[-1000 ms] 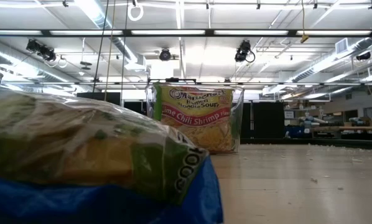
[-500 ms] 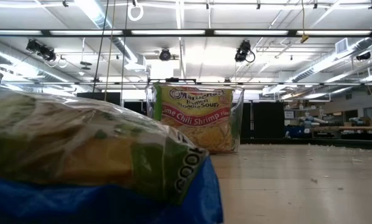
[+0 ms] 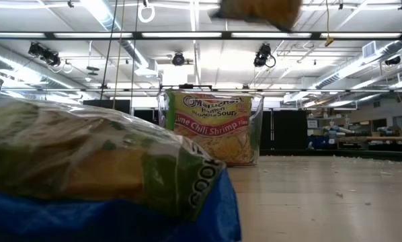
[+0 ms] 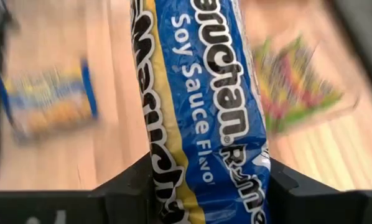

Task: Sort Maruchan noodles
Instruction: Put the top left blue noodle pack into the bottom transparent bin

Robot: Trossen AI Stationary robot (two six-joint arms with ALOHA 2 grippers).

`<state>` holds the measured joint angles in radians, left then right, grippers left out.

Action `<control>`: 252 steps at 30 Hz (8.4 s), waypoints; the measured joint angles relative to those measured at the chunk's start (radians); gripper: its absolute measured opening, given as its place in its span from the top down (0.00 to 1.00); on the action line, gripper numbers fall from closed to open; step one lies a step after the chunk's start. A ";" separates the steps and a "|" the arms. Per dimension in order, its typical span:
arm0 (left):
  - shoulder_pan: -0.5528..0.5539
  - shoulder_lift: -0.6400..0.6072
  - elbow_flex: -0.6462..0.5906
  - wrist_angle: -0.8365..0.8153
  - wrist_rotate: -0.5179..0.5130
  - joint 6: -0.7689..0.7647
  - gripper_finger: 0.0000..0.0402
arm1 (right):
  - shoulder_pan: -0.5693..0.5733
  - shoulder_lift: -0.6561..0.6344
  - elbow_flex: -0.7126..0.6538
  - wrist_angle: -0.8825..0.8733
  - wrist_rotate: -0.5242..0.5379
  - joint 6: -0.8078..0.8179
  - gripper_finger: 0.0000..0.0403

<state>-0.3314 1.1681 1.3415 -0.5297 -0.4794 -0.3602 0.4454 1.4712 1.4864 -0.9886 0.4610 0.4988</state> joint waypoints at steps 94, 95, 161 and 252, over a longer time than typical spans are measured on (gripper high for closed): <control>-0.148 1.225 0.580 0.003 -0.241 0.035 0.50 | 0.377 0.008 -0.082 -0.237 -0.036 0.544 0.35; -0.148 1.225 0.580 0.006 -0.239 0.035 0.51 | 0.377 0.008 -0.082 -0.237 -0.035 0.546 0.35; -0.718 0.343 0.201 -0.712 0.350 -0.560 1.00 | 0.184 0.202 -0.082 0.415 0.072 0.356 0.35; -0.897 -0.017 -0.695 0.264 0.388 -0.762 0.73 | -0.002 0.654 0.462 0.658 0.097 0.000 0.36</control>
<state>-1.2282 1.1506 0.6469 -0.2662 -0.0910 -1.1224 0.4429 2.1254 1.9480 -0.3307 0.5575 0.4983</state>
